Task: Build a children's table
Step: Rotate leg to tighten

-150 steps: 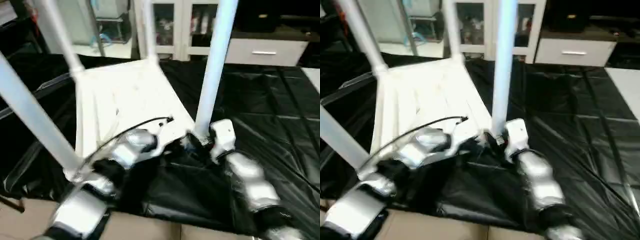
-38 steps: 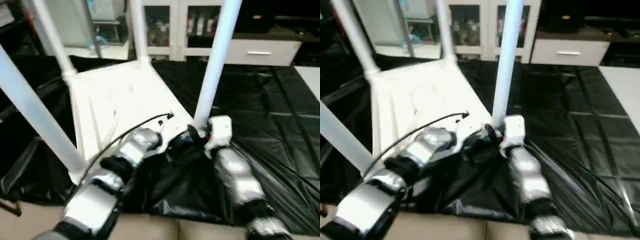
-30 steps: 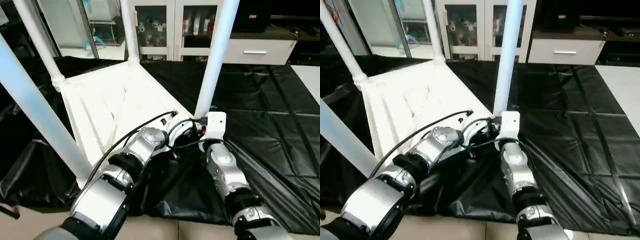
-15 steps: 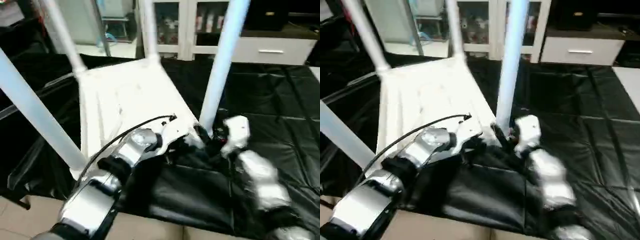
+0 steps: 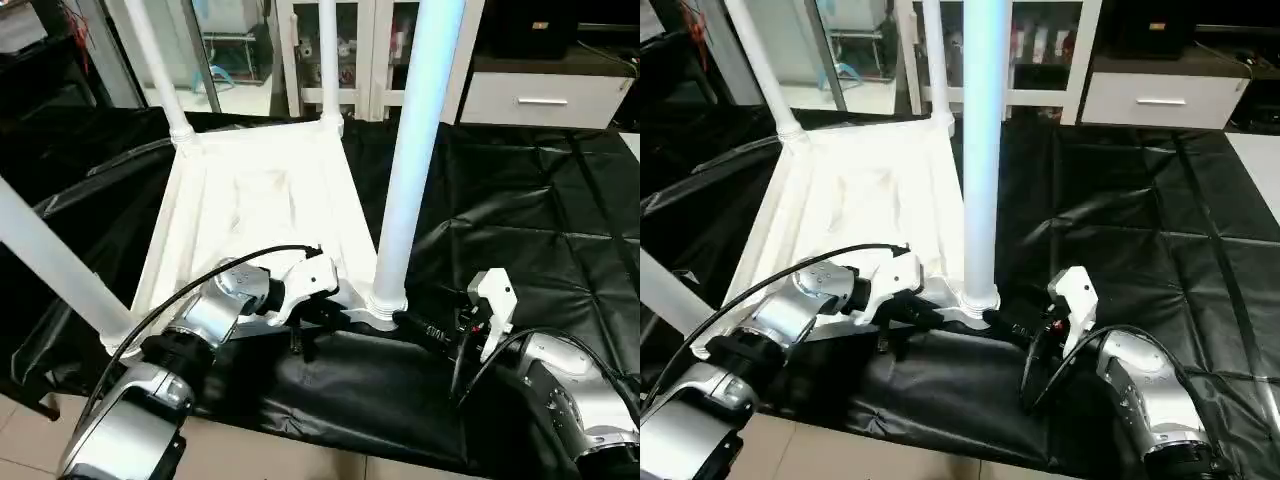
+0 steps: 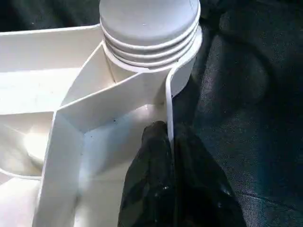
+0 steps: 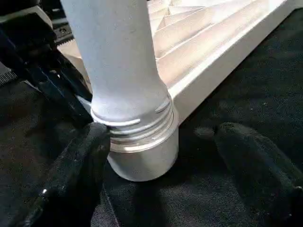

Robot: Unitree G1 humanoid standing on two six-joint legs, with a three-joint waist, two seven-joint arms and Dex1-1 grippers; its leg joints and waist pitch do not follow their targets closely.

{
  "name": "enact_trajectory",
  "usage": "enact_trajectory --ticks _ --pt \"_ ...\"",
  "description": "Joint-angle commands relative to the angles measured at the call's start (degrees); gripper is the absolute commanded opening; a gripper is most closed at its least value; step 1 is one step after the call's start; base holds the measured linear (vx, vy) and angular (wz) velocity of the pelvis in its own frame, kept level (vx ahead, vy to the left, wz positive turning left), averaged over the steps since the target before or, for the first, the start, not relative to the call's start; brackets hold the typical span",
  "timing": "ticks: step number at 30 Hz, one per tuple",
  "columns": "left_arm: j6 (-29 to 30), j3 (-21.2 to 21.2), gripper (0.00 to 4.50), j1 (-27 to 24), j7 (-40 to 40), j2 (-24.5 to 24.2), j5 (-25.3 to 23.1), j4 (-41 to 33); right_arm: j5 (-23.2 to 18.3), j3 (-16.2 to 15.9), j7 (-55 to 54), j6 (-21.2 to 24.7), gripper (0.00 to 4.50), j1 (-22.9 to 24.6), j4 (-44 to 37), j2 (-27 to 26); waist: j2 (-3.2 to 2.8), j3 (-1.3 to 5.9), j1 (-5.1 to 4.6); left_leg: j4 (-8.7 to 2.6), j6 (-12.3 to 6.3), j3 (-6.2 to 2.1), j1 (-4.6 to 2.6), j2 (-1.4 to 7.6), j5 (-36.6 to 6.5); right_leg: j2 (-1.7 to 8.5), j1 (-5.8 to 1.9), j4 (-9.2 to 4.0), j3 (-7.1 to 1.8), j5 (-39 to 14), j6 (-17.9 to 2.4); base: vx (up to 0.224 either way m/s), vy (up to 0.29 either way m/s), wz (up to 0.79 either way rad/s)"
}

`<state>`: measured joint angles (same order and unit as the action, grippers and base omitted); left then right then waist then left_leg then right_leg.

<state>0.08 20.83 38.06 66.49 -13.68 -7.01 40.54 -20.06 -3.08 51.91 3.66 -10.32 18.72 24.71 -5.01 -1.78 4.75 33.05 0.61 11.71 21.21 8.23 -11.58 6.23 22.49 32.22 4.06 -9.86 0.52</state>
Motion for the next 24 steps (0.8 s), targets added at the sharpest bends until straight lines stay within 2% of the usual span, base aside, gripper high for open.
enact_trajectory --ticks 1,2,4,6,9,12,14,19,21,22,24 --pt "1.43 4.63 0.00 -2.88 5.41 0.30 -0.91 -1.04 -0.44 -0.94 0.93 1.35 3.83 -1.93 -2.44 -0.64 1.38 3.11 0.41 -3.92 -7.05 -2.31 -0.18 5.42 -10.06 3.88 -2.51 -2.27 -2.33 -5.24 -16.28 0.000 0.000 0.00" --pt "1.52 4.66 0.00 -2.93 5.44 0.26 -0.91 -1.21 -0.25 -1.13 1.12 1.40 3.83 -2.04 -2.36 -0.71 1.38 3.11 0.41 -3.92 -7.05 -2.31 -0.18 5.42 -10.06 3.88 -2.51 -2.27 -2.33 -5.24 -16.28 0.000 0.000 0.00" --pt "1.81 4.73 0.00 -3.07 5.45 0.14 -0.93 -1.70 0.54 -1.79 1.62 1.33 3.83 -2.51 -1.92 -0.96 1.27 3.14 0.59 -3.59 -8.21 -2.20 0.00 5.34 -8.37 3.84 -2.32 -2.08 -2.24 -3.96 -16.68 0.000 0.000 0.00" --pt "2.25 4.77 0.00 -3.24 5.38 0.01 -0.94 -2.29 0.80 -2.06 1.82 1.49 3.83 -2.96 -1.59 -1.28 1.29 3.02 0.57 -3.62 -7.96 -2.17 0.01 5.28 -9.43 3.82 -2.25 -2.26 -2.25 -5.47 -16.50 0.000 0.000 0.00" --pt "2.76 4.84 0.00 -3.40 5.14 0.01 -1.03 -2.84 0.39 -2.63 2.61 2.93 4.02 -3.91 -1.20 -1.72 0.85 2.93 0.63 -3.94 -6.17 -2.30 -0.29 5.49 -12.12 3.69 -2.09 -2.52 -2.33 -9.08 -15.90 0.000 0.000 0.00" --pt "2.71 4.99 0.00 -3.49 4.85 0.18 -1.24 -2.75 0.24 -3.34 3.61 3.91 4.23 -3.99 -1.77 -1.59 0.91 2.94 0.72 -3.98 -5.38 -2.30 -0.46 5.50 -12.62 3.56 -2.02 -2.39 -2.38 -8.53 -16.02 0.000 0.000 0.00" --pt "2.87 5.06 0.00 -3.49 4.80 0.24 -1.38 -2.88 0.52 -3.25 3.47 4.20 4.42 -3.68 -2.82 -1.39 0.71 2.86 1.19 -4.02 -4.67 -2.25 -0.55 5.55 -13.73 3.72 -1.96 -2.51 -2.56 -9.43 -15.65 0.000 0.000 0.00" --pt "3.12 5.11 0.00 -3.24 4.84 0.15 -1.52 -3.14 2.29 -3.00 2.02 2.89 4.42 -4.18 -1.64 -1.61 0.59 2.90 1.49 -4.07 -3.48 -2.39 -0.43 5.37 -14.18 3.81 -2.07 -2.48 -2.55 -9.31 -14.95 0.000 0.000 0.00" --pt "3.24 5.11 0.00 -3.18 4.89 0.09 -1.56 -3.26 2.45 -3.11 1.91 2.90 4.42 -4.39 -1.31 -1.74 0.62 2.97 1.48 -4.02 -3.42 -2.38 -0.47 5.32 -14.15 3.77 -2.10 -2.42 -2.53 -8.92 -15.03 0.000 0.000 0.00" --pt "3.20 5.16 0.00 -2.95 4.92 -0.11 -1.57 -3.12 2.26 -3.21 2.06 3.28 4.42 -4.63 -1.21 -2.06 0.43 3.01 1.52 -3.96 -3.56 -2.39 -0.44 5.31 -13.84 3.73 -2.11 -2.34 -2.53 -8.13 -15.15 0.000 0.000 0.00" --pt "3.06 5.23 0.00 -2.75 4.92 -0.27 -1.55 -2.88 1.86 -3.16 2.40 3.69 4.17 -4.72 -1.41 -2.30 0.49 3.09 1.53 -3.87 -3.98 -2.38 -0.40 5.31 -13.24 3.72 -2.18 -2.20 -2.48 -6.85 -15.41 0.000 0.000 0.00"
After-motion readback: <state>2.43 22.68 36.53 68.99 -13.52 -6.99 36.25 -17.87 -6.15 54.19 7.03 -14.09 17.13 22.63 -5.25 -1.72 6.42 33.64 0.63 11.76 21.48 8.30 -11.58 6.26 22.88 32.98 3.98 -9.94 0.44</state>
